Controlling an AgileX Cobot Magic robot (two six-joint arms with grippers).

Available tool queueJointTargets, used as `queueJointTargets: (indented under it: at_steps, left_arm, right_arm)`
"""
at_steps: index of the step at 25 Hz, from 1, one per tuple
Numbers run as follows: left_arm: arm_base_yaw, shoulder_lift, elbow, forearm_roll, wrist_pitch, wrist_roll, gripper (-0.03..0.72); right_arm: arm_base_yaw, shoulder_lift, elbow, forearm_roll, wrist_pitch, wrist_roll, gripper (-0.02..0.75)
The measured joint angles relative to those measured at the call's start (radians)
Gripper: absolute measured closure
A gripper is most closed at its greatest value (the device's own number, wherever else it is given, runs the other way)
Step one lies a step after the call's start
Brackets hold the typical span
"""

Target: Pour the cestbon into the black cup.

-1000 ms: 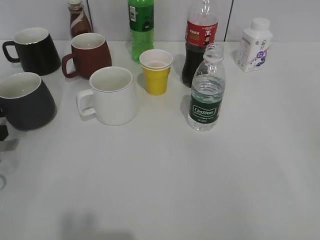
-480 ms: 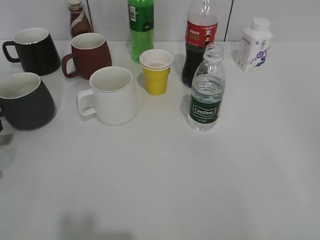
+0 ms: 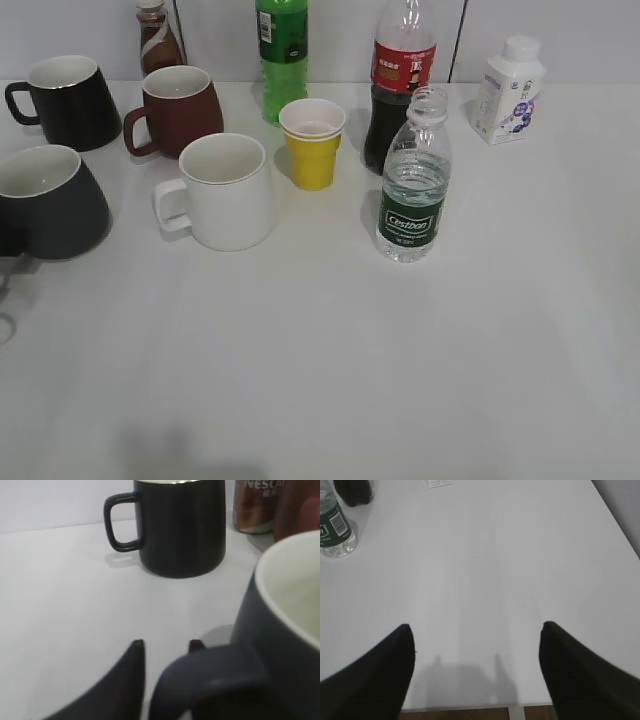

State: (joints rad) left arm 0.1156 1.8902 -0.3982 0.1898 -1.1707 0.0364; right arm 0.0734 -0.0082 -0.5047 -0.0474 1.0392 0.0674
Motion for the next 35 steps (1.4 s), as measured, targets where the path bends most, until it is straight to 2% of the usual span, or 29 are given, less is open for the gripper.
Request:
queueJointTargets:
  at_steps: [3,4,8,11,14,17,19,21,24,26,27,29,32,33,35]
  left_arm:
    - [0.000,0.001,-0.007,0.000,0.007,0.005,0.605]
    - [0.001,0.001,-0.007,0.000,0.012,0.006,0.630]
    - [0.001,-0.012,-0.006,0.001,0.021,0.011,0.642]
    - [0.001,-0.067,0.007,0.005,0.043,0.014,0.645]
    - [0.001,-0.137,0.015,0.007,0.043,0.015,0.645]
    - [0.001,-0.203,0.023,0.023,0.061,0.015,0.645]
    - [0.002,-0.249,0.023,0.041,0.091,0.015,0.645]
    - [0.002,-0.288,0.023,0.061,0.107,0.015,0.645]
    - [0.002,-0.344,0.023,0.074,0.131,0.015,0.645]
    - [0.002,-0.375,0.023,0.076,0.155,0.015,0.645]
    - [0.002,-0.388,0.024,0.078,0.166,0.015,0.645]
    - [0.003,-0.410,0.024,0.086,0.186,0.015,0.645]
    - [0.003,-0.436,0.024,0.113,0.208,0.015,0.645]
    - [0.003,-0.442,0.024,0.120,0.211,0.015,0.645]
    - [0.003,-0.449,0.024,0.125,0.213,0.015,0.645]
  right_arm:
    - [0.000,0.000,0.000,0.005,0.000,0.000,0.155]
    - [0.000,0.000,0.000,0.014,0.000,0.000,0.155]
    - [0.000,0.000,0.000,0.101,-0.006,-0.035,0.163]
    - [0.000,0.050,-0.012,0.200,-0.044,-0.170,0.188]
    - [0.000,0.153,-0.019,0.280,-0.249,-0.349,0.210]
    - [0.000,0.295,-0.022,0.366,-0.522,-0.503,0.216]
    - [0.000,0.409,-0.022,0.487,-0.645,-0.635,0.220]
    - [0.000,0.515,-0.022,0.673,-0.712,-0.824,0.225]
    - [0.016,0.648,-0.017,1.125,-0.784,-1.175,0.225]
    - [0.042,0.713,0.004,1.521,-0.804,-1.501,0.225]
    - [0.060,0.735,0.022,1.666,-0.805,-1.686,0.227]
    - [0.087,0.780,0.056,1.790,-0.756,-1.834,0.248]
    - [0.113,0.855,0.072,1.841,-0.722,-1.896,0.279]
    - [0.114,0.868,0.069,1.819,-0.726,-1.887,0.283]
    - [0.118,0.901,0.042,1.674,-0.732,-1.776,0.288]
